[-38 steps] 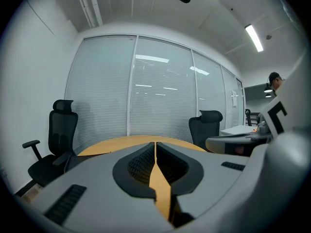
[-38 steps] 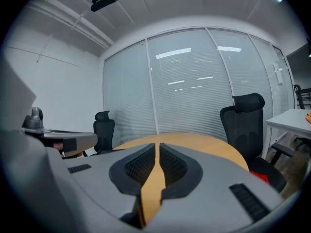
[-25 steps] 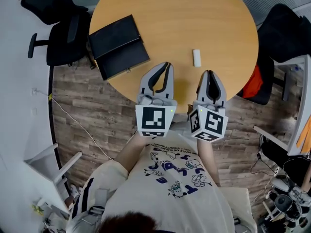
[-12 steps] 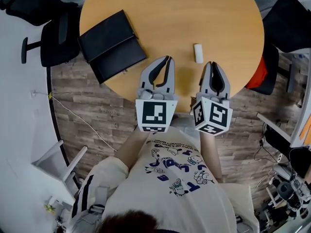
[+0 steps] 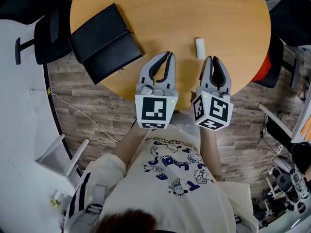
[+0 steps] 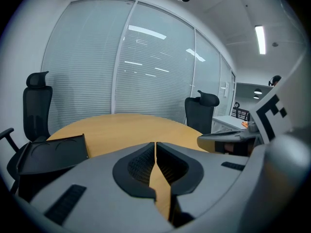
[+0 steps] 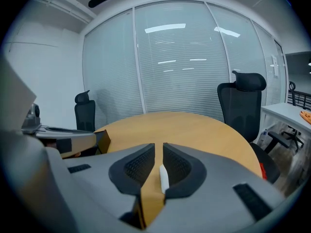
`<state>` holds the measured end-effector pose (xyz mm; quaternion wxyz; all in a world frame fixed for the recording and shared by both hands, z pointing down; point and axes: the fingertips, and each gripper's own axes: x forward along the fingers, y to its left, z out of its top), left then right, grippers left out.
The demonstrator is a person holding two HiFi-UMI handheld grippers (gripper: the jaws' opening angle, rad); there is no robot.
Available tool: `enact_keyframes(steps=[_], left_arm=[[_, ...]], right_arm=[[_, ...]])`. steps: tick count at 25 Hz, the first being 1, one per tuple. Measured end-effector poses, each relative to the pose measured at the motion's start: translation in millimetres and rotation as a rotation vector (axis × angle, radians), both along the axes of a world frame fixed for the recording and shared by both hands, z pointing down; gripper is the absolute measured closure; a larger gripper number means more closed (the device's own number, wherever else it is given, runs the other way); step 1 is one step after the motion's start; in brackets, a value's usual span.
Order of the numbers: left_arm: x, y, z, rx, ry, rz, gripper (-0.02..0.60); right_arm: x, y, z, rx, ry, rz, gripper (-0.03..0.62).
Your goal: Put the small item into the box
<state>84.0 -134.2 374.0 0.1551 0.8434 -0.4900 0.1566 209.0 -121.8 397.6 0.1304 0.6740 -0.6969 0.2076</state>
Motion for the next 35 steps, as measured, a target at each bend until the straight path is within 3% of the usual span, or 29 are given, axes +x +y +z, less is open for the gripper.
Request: enact_keyframes(steps=[7, 35], left_arm=[[5.7, -4.2, 23.5, -0.053, 0.004, 0.020, 0.558], [9.3, -8.4, 90.0, -0.197, -0.018, 0.038, 0.558]], right_arm=[[2.3, -3.7, 27.8, -0.068, 0.009, 0.007, 0.493], [15.8, -5.1, 117.8, -0.284, 0.014, -0.008, 0.410]])
